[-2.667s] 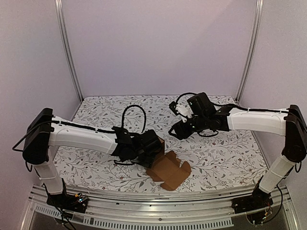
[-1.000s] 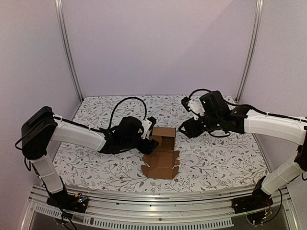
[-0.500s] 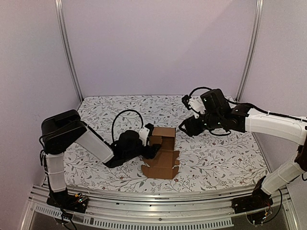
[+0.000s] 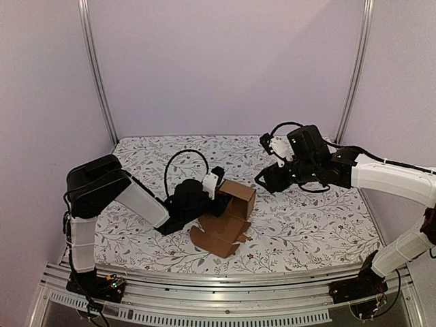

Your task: Fold the paper box

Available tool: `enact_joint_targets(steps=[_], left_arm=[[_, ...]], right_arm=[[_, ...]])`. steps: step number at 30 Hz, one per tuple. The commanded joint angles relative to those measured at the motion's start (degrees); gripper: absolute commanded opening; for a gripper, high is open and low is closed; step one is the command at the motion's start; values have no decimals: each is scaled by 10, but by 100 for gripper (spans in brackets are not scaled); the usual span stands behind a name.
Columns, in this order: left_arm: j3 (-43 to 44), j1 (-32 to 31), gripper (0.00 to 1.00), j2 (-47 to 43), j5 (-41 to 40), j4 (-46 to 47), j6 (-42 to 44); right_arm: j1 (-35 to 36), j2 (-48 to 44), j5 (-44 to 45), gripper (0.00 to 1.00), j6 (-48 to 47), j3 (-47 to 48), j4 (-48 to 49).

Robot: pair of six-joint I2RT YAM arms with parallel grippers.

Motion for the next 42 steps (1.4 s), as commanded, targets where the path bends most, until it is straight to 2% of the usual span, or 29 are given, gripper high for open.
enact_joint_targets(steps=[1,3,7,11,18,23,27,31,35,37,42], left_arm=[[8,8,37,12,-1,-10,20],[7,9,28,10,4,-12,24],[7,9,18,7,18,-19,32],[12,9,0,-2,42,-36,44],[-2,9,0,-8,63,-33,57],[-3,8,0,-18,67,-43,68],[9,6,0,-13,63,-70,77],[6,5,2,-16,59,-74,80],[-1,4,5,-19,58,-69,83],[-5,4,8,-19,58,-68,84],[-14,3,14,-22,63,-61,83]], right_arm=[[-4,-12,-2,63,6,-5,-8],[-4,-10,-2,63,6,-4,-8],[-3,-5,-16,63,9,2,-7],[-3,2,-29,63,14,13,-8],[-3,32,-64,61,22,31,4],[-2,76,-89,54,46,50,26],[0,118,-92,43,65,62,45],[-1,156,-107,24,82,78,50],[0,184,-115,12,88,91,55],[1,196,-120,8,91,96,55],[2,212,-123,6,99,101,58]])
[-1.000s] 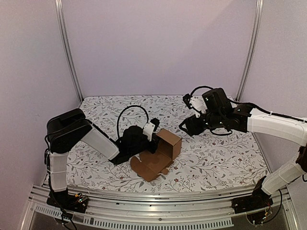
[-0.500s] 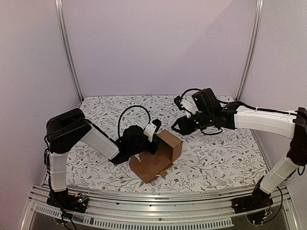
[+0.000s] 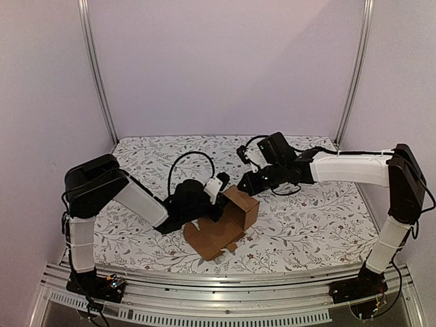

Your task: Fold the paper box

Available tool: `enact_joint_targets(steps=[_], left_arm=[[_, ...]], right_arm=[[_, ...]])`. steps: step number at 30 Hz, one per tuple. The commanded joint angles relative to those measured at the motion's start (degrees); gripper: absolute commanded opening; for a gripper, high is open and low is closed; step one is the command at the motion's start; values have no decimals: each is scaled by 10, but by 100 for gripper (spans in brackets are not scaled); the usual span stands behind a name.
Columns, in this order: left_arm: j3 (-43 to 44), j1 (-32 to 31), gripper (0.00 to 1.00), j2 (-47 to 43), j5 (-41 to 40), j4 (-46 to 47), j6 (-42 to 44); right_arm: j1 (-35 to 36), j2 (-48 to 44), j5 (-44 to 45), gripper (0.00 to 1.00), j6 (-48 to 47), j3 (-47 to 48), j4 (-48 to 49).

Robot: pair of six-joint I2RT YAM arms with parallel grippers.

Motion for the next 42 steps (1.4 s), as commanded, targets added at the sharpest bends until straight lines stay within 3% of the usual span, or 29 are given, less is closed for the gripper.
enact_joint_targets(steps=[1,13,21,25,33,42], left_arm=[[-13,0,16,-12,8,-18,6],[-18,0,53,8,-8,18,-2],[19,0,55,40,-4,36,-2],[35,1,48,57,1,40,1],[46,2,0,66,16,37,4],[39,2,0,56,1,41,2]], right_arm=[[1,22,-11,5,15,18,9],[9,35,-12,0,24,13,8],[12,35,-11,0,28,16,4],[12,31,-10,0,29,16,2],[12,28,-11,0,28,18,-2],[14,25,-6,0,33,17,-2]])
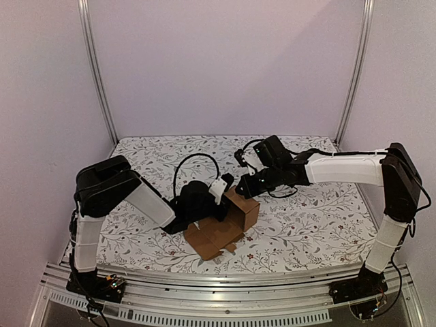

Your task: Fold the paper box

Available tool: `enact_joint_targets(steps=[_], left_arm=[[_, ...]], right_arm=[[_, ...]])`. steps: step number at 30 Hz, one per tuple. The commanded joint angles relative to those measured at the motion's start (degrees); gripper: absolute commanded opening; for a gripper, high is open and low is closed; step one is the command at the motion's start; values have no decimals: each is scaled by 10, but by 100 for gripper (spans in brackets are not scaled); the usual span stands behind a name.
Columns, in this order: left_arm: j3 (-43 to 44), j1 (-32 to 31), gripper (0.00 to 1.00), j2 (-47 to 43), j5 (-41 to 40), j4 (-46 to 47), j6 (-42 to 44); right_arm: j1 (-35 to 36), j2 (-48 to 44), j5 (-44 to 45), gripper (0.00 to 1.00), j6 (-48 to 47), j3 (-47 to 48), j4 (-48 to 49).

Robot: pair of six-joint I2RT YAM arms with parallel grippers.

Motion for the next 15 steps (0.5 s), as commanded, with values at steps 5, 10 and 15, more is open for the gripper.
enact_joint_targets(steps=[5,10,15], left_arm=[[-2,2,0,-10,-12,5,2],[-19,1,29,-30,-18,8,2],[-44,0,38,-57,-18,5,-5]], right_arm=[[5,-10,4,0,9,8,-9],[5,-23,8,0,9,4,-11],[5,-36,13,0,9,-4,-13]])
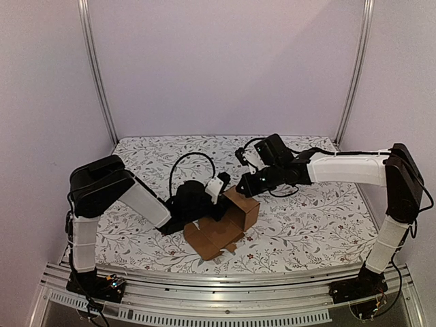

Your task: Fold the paper box

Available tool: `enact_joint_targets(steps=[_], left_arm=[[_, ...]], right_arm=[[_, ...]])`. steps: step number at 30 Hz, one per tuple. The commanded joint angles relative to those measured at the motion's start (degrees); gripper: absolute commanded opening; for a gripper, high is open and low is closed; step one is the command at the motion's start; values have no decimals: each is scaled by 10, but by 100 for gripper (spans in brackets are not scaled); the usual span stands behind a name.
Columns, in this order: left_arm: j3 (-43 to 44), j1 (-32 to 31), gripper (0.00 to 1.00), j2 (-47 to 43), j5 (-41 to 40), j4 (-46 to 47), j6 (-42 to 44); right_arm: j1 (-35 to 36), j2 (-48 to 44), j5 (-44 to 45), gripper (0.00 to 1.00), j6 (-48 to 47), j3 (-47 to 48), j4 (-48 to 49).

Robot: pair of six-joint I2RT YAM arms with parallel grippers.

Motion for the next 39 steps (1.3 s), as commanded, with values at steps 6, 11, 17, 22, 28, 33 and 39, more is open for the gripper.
enact_joint_targets(steps=[6,11,17,22,28,33,39], left_arm=[[-50,-1,35,-57,-1,6,-19],[-50,-1,27,-53,5,2,-29],[-52,-2,16,-55,8,-2,-29],[-60,-3,1,-66,15,-10,-26],[-49,-5,0,-107,4,-79,-25],[-8,-6,0,-151,-16,-213,-42],[100,-6,0,-191,-45,-472,-134]], right_arm=[[3,-43,15,0,9,-14,-10],[3,-52,18,0,12,-20,-10],[3,-62,20,0,12,-24,-12],[3,-69,22,0,13,-24,-14],[3,-91,29,1,10,-23,-24],[3,-121,36,1,-2,-21,-54],[-2,-178,51,3,-20,-14,-110]])
